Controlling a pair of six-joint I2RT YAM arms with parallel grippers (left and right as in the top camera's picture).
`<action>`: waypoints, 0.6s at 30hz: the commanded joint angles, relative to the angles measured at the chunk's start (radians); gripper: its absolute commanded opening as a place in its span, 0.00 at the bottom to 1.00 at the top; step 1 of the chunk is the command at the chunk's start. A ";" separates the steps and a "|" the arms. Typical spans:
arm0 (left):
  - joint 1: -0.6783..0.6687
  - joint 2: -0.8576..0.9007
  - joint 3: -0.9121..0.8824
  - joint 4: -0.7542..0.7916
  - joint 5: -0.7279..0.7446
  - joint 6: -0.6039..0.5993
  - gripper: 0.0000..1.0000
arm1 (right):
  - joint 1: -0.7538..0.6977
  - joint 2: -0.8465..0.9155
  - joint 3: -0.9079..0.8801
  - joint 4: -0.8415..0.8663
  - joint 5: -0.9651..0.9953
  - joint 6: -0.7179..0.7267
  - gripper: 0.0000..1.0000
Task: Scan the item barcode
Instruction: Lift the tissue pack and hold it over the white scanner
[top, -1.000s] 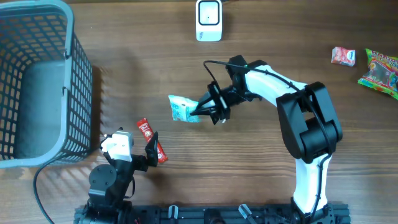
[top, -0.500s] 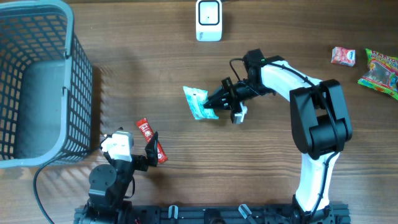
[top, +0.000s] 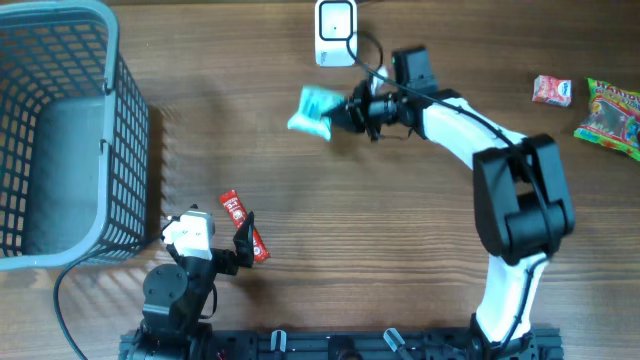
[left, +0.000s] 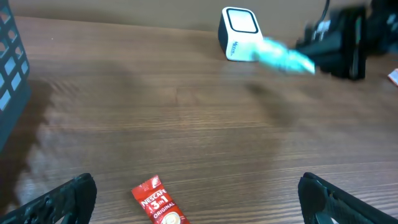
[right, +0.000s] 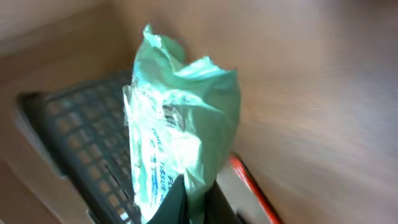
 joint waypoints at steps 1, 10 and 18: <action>0.004 -0.006 -0.003 0.002 0.015 -0.006 1.00 | 0.002 -0.092 0.019 0.145 0.217 0.026 0.04; 0.004 -0.006 -0.003 0.002 0.015 -0.006 1.00 | 0.030 -0.036 0.019 0.425 0.705 0.187 0.05; 0.004 -0.006 -0.003 0.002 0.015 -0.006 1.00 | 0.053 0.190 0.159 0.537 0.732 0.311 0.05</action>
